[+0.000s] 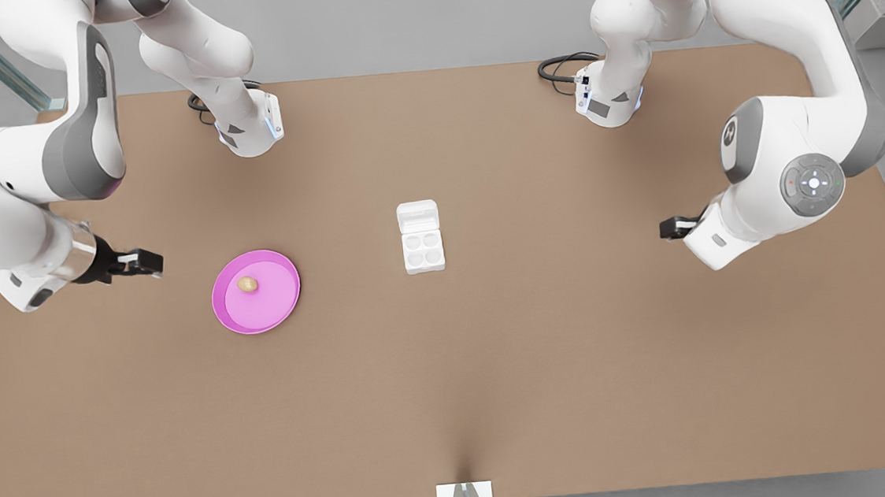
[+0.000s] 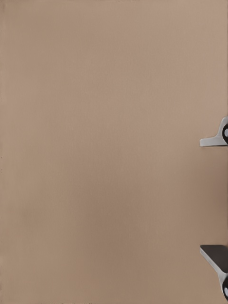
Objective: Pack egg into the box and close the box lid
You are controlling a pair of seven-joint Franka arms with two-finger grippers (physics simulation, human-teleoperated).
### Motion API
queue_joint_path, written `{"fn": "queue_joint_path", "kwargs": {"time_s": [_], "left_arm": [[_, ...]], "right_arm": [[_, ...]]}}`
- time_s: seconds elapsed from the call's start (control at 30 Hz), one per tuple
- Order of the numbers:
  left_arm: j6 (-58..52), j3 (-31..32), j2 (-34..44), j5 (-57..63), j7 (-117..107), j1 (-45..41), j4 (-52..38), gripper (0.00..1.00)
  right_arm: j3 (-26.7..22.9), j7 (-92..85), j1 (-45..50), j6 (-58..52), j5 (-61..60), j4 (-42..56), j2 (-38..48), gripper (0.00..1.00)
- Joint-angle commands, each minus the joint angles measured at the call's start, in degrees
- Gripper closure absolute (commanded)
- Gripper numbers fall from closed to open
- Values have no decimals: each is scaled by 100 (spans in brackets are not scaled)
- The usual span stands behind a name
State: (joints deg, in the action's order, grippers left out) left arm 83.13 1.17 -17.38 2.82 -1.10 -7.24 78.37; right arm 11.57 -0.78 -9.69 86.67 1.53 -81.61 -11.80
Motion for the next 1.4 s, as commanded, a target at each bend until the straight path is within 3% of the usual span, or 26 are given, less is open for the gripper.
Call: {"fn": "queue_joint_path", "kwargs": {"time_s": [0.0, 0.1, 0.17, 0.2, 0.23, 0.3, 0.37, 0.47, 0.57, 0.8, 1.1, 1.23, 1.37], "left_arm": [[626, -3, -11, -1, -48, -32, 11, 0], [433, 6, -29, 8, -75, 30, 55, 0], [-753, -29, 234, 61, -49, 240, 12, 0], [-1421, 24, 762, -273, 242, 513, 73, 0], [-1457, 50, 200, -238, 171, 355, 55, 0], [-359, 68, 112, -229, 198, 267, 82, 0], [-367, 112, 191, -238, -602, -383, 117, 0], [-139, 164, 121, -150, -593, -384, 99, 0], [-130, 156, 94, -141, -593, -392, 108, 0], [72, 173, -64, 17, -646, -515, 161, 0], [257, 164, -126, 26, -743, -199, 178, 0], [257, 121, -468, -265, -734, -146, -112, 0], [301, 129, -609, -291, -1112, -173, -94, 0]], "right_arm": [[56, -72, 20, 658, -30, 22, -6, 0], [65, -28, 125, 658, -39, -30, -410, 0], [65, -28, 125, 790, -13, 5, -1043, 0], [65, -19, 134, 808, -4, 31, -1254, 0], [65, -10, 301, 975, 40, -22, -1351, 0], [56, -19, 380, 1010, 66, -48, -1579, 0], [73, -1, 521, 1669, 190, -1251, -1079, 0], [425, 693, 486, 2785, 172, -3431, 257, 0], [460, 1510, 398, 3488, 251, -3397, -138, 0], [443, 1502, 187, 4385, 778, -3669, -516, 0], [434, 1493, 187, 4631, 893, -3854, -683, 0], [601, 1633, 512, 5027, 875, -4952, 178, 0], [654, 1642, 503, 5123, 858, -5453, 433, 0]]}}
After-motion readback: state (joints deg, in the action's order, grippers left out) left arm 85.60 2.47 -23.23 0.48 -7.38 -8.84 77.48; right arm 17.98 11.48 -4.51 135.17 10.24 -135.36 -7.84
